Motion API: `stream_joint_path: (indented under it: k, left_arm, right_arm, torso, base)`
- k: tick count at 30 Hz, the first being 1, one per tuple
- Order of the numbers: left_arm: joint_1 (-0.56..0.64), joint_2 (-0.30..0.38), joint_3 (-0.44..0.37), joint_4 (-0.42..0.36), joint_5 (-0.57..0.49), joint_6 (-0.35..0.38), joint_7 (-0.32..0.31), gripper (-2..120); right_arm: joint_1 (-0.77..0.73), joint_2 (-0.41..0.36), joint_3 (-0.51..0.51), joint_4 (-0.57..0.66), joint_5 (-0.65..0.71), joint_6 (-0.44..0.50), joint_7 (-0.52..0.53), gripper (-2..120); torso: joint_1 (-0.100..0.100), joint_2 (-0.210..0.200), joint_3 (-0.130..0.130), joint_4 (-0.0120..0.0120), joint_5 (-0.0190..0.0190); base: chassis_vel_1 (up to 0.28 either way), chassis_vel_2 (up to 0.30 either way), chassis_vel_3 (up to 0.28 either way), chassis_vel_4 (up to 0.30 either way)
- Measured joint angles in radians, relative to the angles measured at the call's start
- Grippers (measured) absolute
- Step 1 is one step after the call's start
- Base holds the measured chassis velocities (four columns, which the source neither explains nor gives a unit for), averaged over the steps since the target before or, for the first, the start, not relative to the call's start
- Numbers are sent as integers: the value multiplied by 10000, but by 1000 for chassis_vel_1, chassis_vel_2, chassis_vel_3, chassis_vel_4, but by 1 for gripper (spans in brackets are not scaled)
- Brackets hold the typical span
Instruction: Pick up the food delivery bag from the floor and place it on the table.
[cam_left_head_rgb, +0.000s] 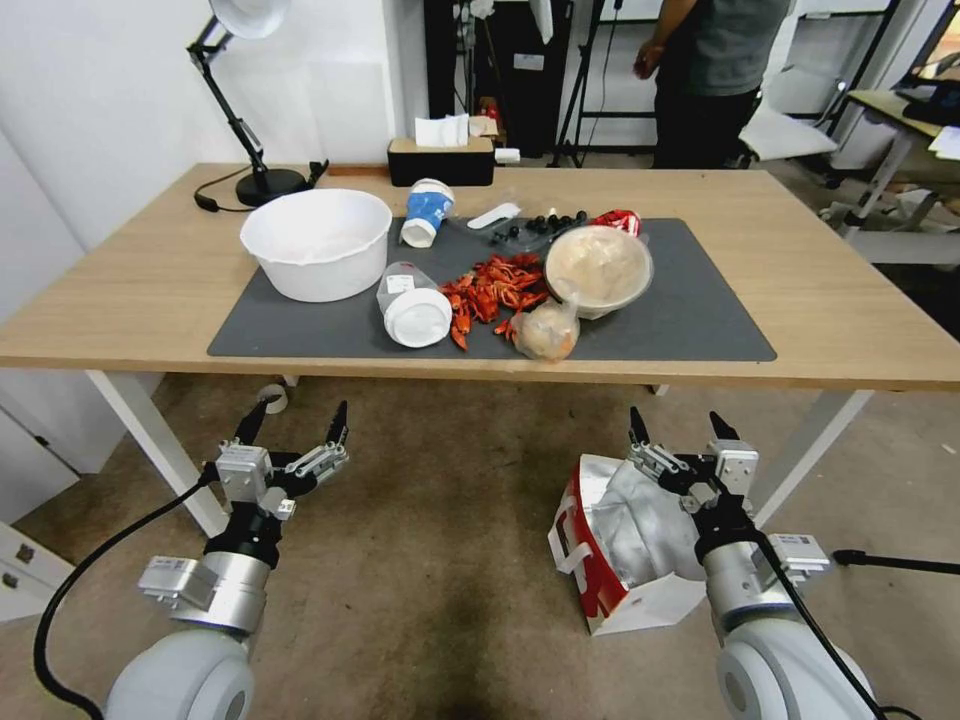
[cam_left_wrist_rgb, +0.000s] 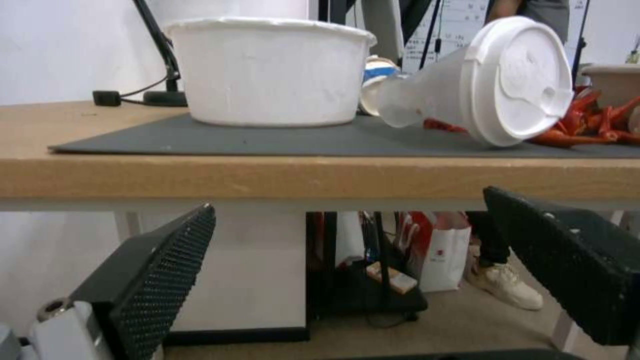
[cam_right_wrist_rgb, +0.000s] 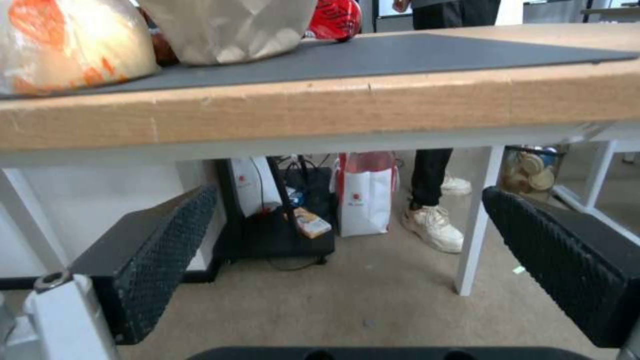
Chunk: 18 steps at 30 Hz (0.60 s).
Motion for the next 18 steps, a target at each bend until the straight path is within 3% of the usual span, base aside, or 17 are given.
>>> stream_joint_path:
  k: [18]
  left_arm:
    - [37,29,16,79,7,-130,172,100]
  right_arm:
    - [18,14,4,-63,3,12,77,100]
  torso:
    - [-307,-783,-476,0,0]
  base:
    - [0,0,0,0]
